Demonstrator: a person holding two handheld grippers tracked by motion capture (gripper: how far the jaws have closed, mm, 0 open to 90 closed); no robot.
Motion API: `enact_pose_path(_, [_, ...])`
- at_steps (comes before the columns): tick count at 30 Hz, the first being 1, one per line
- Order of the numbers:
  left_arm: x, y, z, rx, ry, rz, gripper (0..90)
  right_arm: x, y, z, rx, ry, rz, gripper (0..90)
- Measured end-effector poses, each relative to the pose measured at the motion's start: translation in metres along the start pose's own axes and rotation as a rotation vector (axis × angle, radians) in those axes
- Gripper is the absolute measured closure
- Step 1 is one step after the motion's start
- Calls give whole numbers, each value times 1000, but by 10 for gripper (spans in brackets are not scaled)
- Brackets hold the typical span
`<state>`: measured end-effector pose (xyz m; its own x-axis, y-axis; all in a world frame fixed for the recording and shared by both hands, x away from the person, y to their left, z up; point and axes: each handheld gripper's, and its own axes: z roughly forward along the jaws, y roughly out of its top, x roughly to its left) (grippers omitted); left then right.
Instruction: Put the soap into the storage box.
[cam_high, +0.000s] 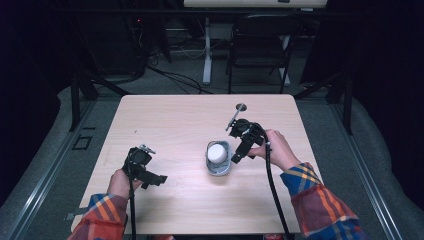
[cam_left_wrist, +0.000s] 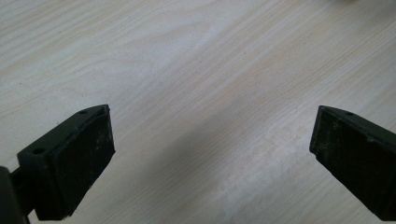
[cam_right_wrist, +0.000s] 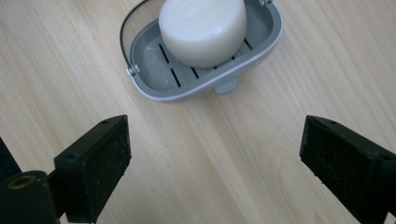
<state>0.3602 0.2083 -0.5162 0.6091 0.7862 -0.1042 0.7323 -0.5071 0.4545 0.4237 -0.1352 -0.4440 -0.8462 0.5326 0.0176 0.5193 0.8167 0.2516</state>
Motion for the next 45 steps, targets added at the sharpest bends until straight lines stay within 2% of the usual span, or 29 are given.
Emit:
enact_pose_path(7, [0,0,0,1,-1,0,0,-1,-18,-3,12,-38,0,81])
enact_pose_path(10, [0,0,0,2,-1,0,0,-3,-32,-3,7,-41,21,75])
enact_pose_path(13, [0,0,0,2,0,0,0,-3,-39,-2,2,-47,32,75])
enact_pose_path(14, [0,0,0,2,1,-1,0,-4,-47,-2,12,-57,39,76])
enact_pose_path(16, [0,-1,0,3,1,-2,0,-5,-51,-1,12,-53,43,75])
enact_pose_path(17, [0,-1,0,3,1,-1,0,-6,-60,0,17,-61,53,75])
enact_pose_path(19, [-1,-1,0,3,0,-2,0,-7,-63,0,15,-61,57,76])
enact_pose_path(20, [-1,-1,1,4,-1,-4,0,-8,-71,1,24,-74,64,76])
enact_pose_path(25, [-2,-1,2,18,-5,7,0,-12,-84,2,26,-83,82,76])
enact_pose_path(26, [-1,-1,2,19,-6,7,0,-14,-93,3,25,-90,96,76])
enact_pose_path(31, [-2,-1,2,18,-5,8,0,-17,-108,4,29,-110,116,76])
enact_pose_path(34, [-3,-1,2,23,-6,15,0,-19,-127,8,24,-115,155,76])
enact_pose_path(35, [-3,-1,2,23,-6,15,0,-19,-127,8,24,-115,155,76])
enact_pose_path(37, [-3,-1,2,21,-5,13,0,-20,-139,13,7,-104,195,76])
enact_pose_path(38, [-3,-1,2,23,-6,15,0,-22,-147,14,34,-107,201,75])
enact_pose_path(39, [-3,-1,3,25,-10,18,0,-22,-147,14,34,-107,201,75])
enact_pose_path(40, [-4,0,4,35,-9,24,0,-24,-160,17,48,-130,236,69])
enact_pose_path(42, [-5,0,5,40,-6,30,0,-27,-169,23,63,-155,271,54])
enact_pose_path(43, [-5,0,5,40,-6,30,0,-29,-173,24,93,-151,275,54])
enact_pose_path(44, [-5,0,5,36,-9,27,0,-29,-177,28,84,-140,298,54])
enact_pose_path(45, [-5,0,5,36,-9,27,0,-30,-179,29,121,-129,284,54])
